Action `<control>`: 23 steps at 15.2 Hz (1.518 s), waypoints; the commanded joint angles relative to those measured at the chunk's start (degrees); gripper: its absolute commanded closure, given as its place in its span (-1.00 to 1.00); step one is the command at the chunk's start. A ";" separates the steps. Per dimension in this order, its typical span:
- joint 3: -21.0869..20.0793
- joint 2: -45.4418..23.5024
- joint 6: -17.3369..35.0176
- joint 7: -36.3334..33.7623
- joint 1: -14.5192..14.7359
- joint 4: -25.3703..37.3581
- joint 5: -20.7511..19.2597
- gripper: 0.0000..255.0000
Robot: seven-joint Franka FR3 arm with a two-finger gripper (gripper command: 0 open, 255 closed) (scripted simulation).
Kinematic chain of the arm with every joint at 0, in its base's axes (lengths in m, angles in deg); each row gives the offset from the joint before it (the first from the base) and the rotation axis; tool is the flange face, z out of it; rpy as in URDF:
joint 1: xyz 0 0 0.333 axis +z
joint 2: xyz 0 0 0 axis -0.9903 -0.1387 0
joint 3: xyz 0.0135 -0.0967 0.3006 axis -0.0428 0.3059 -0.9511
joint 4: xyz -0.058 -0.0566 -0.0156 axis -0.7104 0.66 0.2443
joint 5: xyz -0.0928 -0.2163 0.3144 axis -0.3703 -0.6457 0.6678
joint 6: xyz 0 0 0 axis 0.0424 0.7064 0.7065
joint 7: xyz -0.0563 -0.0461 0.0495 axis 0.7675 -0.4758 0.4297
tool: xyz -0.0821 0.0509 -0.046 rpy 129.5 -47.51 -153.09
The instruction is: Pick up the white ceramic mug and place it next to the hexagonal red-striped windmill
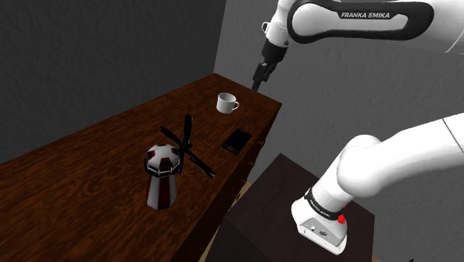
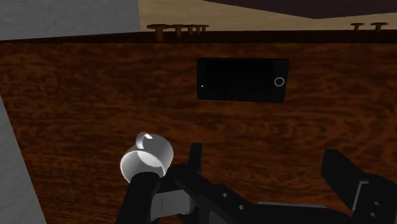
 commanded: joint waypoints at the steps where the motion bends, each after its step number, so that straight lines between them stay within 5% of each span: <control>1: 1.00 -3.19 3.07 1.03 -0.36 0.14 -0.26 -1.00; 12: 5.58 -26.10 15.85 7.35 -1.92 9.61 1.12 -1.00; 23: 6.80 -50.64 20.74 14.35 -4.95 28.15 6.22 -1.00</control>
